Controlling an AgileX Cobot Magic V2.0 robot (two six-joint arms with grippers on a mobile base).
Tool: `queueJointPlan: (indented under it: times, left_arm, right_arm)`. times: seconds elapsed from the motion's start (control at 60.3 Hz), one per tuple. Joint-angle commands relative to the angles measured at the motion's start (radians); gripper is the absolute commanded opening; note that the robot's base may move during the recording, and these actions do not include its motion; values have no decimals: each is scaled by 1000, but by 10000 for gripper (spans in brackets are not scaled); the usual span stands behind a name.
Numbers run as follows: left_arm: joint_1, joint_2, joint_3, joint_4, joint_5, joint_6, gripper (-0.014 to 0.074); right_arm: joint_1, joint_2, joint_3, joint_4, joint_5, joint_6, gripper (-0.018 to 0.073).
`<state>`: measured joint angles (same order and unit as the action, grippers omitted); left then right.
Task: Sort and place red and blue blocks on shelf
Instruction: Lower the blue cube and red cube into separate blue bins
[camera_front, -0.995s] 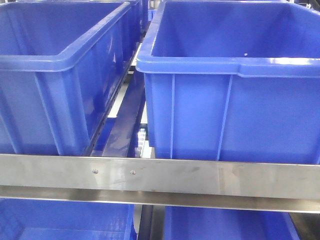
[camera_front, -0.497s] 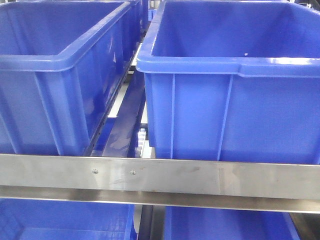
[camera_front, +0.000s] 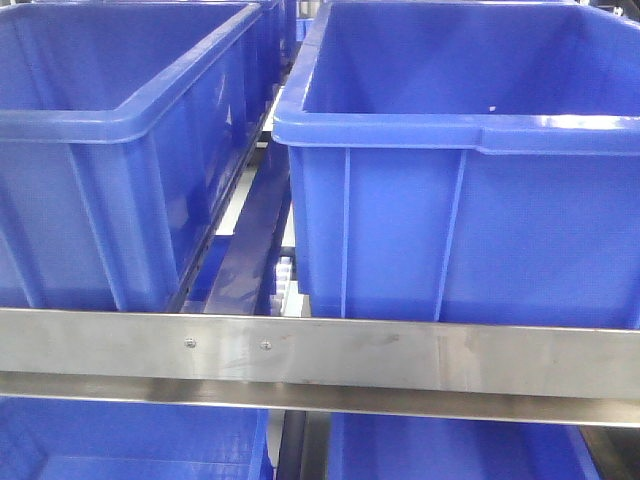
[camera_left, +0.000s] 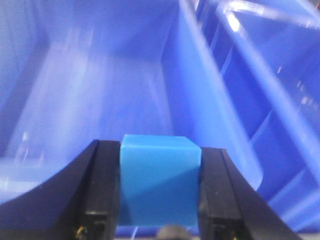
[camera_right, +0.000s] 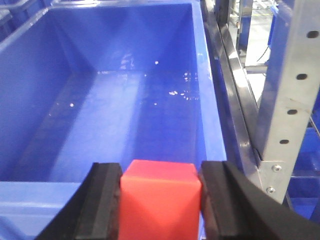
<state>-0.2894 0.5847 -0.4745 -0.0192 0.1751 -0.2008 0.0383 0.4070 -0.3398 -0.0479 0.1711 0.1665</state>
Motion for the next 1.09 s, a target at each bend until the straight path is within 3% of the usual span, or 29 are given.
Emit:
queueJointPlan:
  times: [0.0,0.68,1.078]
  left_arm:
    - [-1,32,-58,-1,-96,3,122]
    - [-1,389,-222,1,-244,3,122]
    - [-1,528,-277,1,-295,3,122]
  right_arm:
    - [-7,49,-57,-20,-117,-2,51]
    - [-3,519,-320,-98,-287,-2,51]
    - [-3,619,-333,-107,-350,-2,51]
